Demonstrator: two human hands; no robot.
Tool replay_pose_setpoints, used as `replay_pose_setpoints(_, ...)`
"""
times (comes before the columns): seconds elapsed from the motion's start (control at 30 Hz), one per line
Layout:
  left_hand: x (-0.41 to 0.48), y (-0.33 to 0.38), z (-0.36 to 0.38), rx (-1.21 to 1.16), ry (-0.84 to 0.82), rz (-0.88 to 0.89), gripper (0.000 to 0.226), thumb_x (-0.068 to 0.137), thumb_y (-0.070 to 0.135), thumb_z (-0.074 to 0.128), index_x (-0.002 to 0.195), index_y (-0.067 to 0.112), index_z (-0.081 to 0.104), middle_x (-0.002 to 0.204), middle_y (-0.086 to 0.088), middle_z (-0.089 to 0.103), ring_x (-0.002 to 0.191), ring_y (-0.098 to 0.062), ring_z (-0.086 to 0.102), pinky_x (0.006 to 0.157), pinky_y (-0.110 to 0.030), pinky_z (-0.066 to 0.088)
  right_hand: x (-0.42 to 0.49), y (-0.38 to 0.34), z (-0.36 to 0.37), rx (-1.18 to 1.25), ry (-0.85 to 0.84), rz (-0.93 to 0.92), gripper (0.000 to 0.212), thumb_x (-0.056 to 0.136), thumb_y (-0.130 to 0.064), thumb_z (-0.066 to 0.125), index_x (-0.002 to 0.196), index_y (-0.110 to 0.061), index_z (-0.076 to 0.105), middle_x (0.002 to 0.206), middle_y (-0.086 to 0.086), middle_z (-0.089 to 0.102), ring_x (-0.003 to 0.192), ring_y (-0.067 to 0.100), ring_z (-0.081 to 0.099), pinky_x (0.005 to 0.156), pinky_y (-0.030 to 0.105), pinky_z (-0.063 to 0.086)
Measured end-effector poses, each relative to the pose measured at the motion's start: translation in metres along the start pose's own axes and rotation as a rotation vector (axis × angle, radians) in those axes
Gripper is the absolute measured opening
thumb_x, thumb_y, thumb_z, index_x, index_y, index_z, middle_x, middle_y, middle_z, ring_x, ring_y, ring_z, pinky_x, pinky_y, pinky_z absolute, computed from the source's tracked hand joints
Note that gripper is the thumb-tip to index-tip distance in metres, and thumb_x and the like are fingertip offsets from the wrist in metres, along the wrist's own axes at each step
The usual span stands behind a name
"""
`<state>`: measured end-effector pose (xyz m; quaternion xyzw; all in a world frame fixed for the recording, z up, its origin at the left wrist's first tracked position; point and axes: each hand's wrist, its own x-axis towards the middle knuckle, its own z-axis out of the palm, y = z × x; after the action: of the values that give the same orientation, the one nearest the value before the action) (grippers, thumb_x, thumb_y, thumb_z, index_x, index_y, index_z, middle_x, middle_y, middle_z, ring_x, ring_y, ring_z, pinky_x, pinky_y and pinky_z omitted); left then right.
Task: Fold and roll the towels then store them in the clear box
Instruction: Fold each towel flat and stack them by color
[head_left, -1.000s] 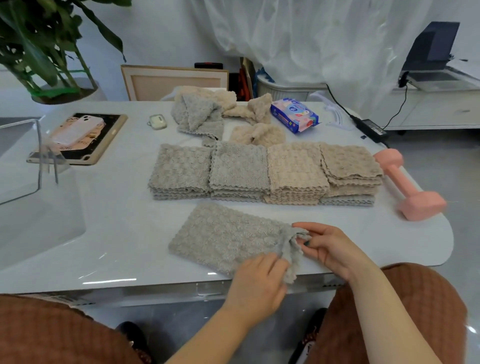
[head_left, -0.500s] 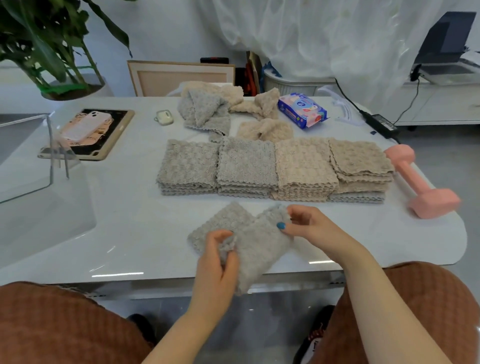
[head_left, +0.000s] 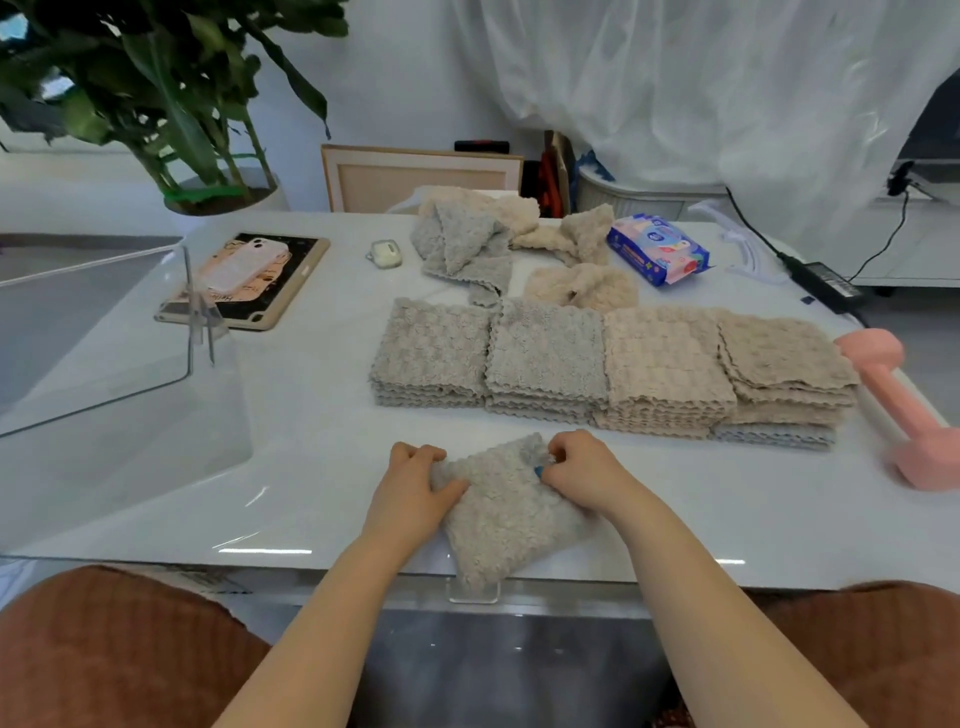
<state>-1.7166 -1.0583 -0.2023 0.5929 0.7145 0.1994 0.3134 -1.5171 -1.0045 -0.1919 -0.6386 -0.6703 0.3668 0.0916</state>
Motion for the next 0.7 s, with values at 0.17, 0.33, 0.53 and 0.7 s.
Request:
replay_pose_setpoints(0.17, 0.014, 0.001, -0.007, -0.065, -0.106, -0.014, 0.025, 0.087, 0.031, 0.066, 0.101, 0.01, 0.063, 0.092, 0.0, 0.059, 0.086, -0.014, 0.053, 0.07, -0.026, 0.039, -0.005, -0.009, -0.009, 0.272, -0.165, 0.039, 0.043, 0.085, -0.019, 0.066, 0.118, -0.023, 0.039, 0.099, -0.002, 0.049, 0.067, 0.008, 0.053, 0.053, 0.018, 0.038)
replay_pose_setpoints(0.33, 0.021, 0.005, -0.015, -0.148, -0.122, 0.112, 0.017, 0.089, 0.03, 0.063, 0.085, 0.014, 0.067, 0.086, -0.003, 0.055, 0.08, -0.015, 0.053, 0.068, -0.024, 0.038, -0.008, 0.005, -0.004, 0.433, -0.112, 0.022, 0.019, 0.089, -0.023, 0.059, 0.077, -0.013, 0.049, 0.063, 0.005, 0.045, 0.044, 0.01, 0.039, 0.044, 0.021, 0.027)
replay_pose_setpoints(0.53, 0.011, 0.034, 0.026, 0.396, 0.303, 0.406, 0.038, 0.094, 0.026, 0.046, 0.127, 0.013, 0.056, 0.127, -0.012, 0.054, 0.116, -0.03, 0.052, 0.091, -0.042, 0.044, -0.004, 0.025, 0.027, -0.073, 0.41, -0.061, 0.028, 0.095, -0.039, 0.048, 0.1, -0.011, 0.05, 0.092, 0.004, 0.05, 0.083, 0.02, 0.048, 0.062, 0.031, 0.037)
replay_pose_setpoints(0.7, -0.015, 0.006, 0.059, 0.476, 0.058, 0.362, 0.078, 0.087, 0.067, -0.006, 0.15, 0.03, 0.02, 0.159, 0.006, 0.011, 0.147, -0.014, 0.01, 0.116, -0.042, 0.006, -0.009, 0.036, 0.047, -0.341, 0.657, -0.114, 0.04, 0.093, -0.036, 0.038, 0.112, -0.008, 0.06, 0.099, 0.01, 0.055, 0.088, 0.028, 0.051, 0.07, 0.038, 0.044)
